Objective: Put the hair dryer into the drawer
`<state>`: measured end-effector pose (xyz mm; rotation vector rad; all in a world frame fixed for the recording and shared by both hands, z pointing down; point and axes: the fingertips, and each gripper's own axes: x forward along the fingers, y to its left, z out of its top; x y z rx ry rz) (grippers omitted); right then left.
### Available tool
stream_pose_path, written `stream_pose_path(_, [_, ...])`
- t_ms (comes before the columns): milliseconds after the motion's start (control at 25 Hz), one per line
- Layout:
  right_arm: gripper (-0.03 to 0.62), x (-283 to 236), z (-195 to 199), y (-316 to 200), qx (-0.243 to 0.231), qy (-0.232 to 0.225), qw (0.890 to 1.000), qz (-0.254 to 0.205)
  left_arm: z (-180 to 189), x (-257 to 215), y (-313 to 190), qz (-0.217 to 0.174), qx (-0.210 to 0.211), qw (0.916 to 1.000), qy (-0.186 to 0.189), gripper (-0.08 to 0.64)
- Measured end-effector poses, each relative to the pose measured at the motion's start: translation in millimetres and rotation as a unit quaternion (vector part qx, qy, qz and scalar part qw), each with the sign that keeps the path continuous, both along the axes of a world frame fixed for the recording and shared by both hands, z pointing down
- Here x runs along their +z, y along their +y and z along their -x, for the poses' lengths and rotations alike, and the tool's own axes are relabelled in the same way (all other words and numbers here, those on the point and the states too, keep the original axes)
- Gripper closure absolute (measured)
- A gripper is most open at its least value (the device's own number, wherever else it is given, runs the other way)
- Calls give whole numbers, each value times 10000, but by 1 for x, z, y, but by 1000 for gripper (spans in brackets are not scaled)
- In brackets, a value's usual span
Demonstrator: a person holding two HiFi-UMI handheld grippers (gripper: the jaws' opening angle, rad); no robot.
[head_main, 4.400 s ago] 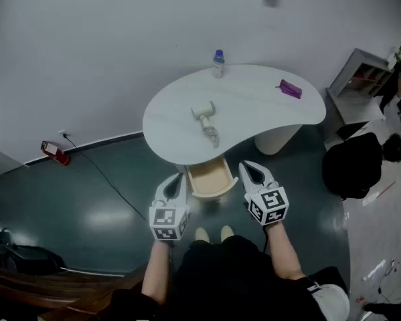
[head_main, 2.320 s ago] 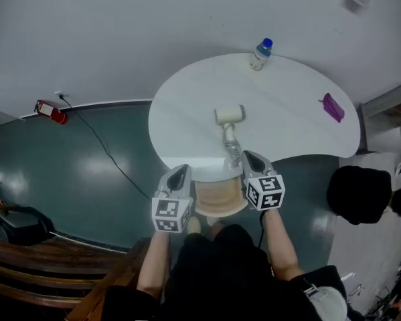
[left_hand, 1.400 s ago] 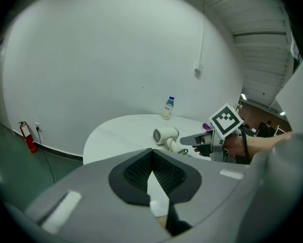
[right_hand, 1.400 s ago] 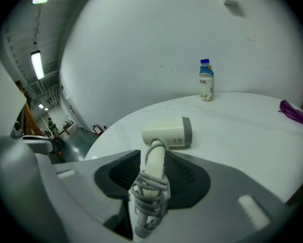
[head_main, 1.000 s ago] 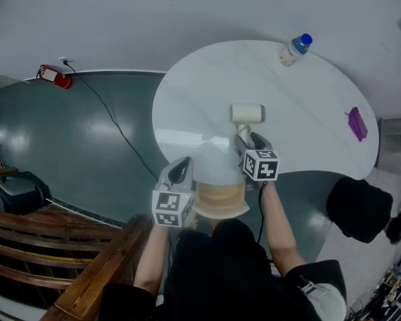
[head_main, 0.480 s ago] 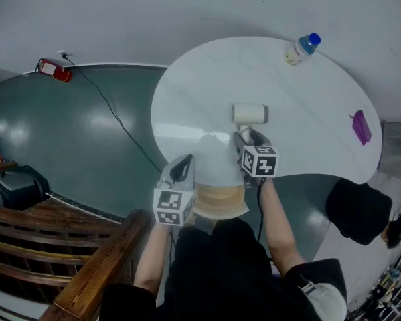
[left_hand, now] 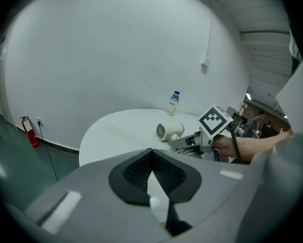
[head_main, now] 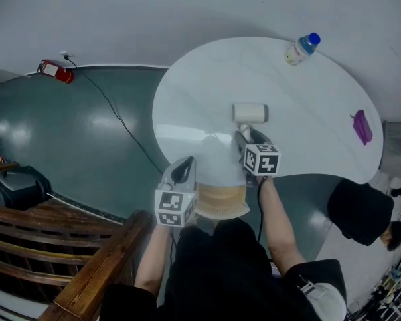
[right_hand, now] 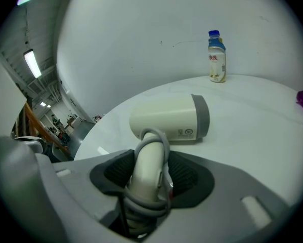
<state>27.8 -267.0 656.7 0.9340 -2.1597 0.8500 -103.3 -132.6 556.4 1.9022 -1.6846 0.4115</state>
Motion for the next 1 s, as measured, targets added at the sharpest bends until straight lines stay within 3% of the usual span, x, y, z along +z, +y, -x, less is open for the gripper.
stream_pose_path(280, [382,-15,-2,5,-22,-395,9992,37,2,-4,8,-20,31,10000,-39,552])
stream_pose_path(640, [382,-52,-10,24,-127,-511,9983,-250,-6,-19,19,-129,143,9998,-74,552])
stream_pose_path(1000, [383,-86,-31,69,98,-667,9968,-428,-19,-34,44,-296,426,9986,-91,552])
